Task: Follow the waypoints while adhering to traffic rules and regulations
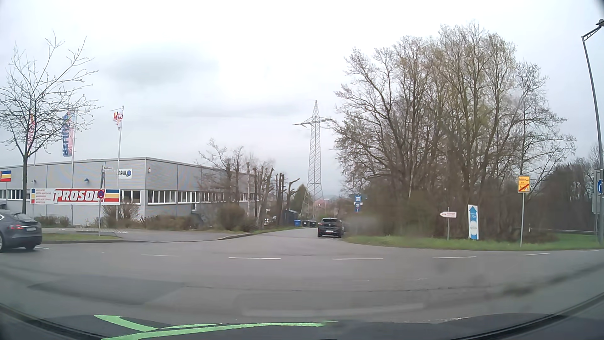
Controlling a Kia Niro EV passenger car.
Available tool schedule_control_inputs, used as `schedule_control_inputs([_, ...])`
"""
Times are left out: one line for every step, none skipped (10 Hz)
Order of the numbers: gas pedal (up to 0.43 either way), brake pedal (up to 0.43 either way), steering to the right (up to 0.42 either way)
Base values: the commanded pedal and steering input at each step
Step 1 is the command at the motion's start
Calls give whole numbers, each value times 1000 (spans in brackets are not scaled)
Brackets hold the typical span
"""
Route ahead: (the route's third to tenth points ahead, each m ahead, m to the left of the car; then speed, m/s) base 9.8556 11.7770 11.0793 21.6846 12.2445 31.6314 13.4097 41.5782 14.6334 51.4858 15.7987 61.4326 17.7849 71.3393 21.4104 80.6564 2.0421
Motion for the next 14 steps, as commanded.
schedule_control_inputs([461, 0, -309])
schedule_control_inputs([461, 0, -363])
schedule_control_inputs([461, 0, -420])
schedule_control_inputs([461, 0, -456])
schedule_control_inputs([461, 0, -488])
schedule_control_inputs([461, 0, -493])
schedule_control_inputs([461, 0, -491])
schedule_control_inputs([449, 0, -485])
schedule_control_inputs([421, 0, -475])
schedule_control_inputs([390, 0, -465])
schedule_control_inputs([378, 0, -456])
schedule_control_inputs([378, 0, -447])
schedule_control_inputs([378, 0, -440])
schedule_control_inputs([370, 0, -433])
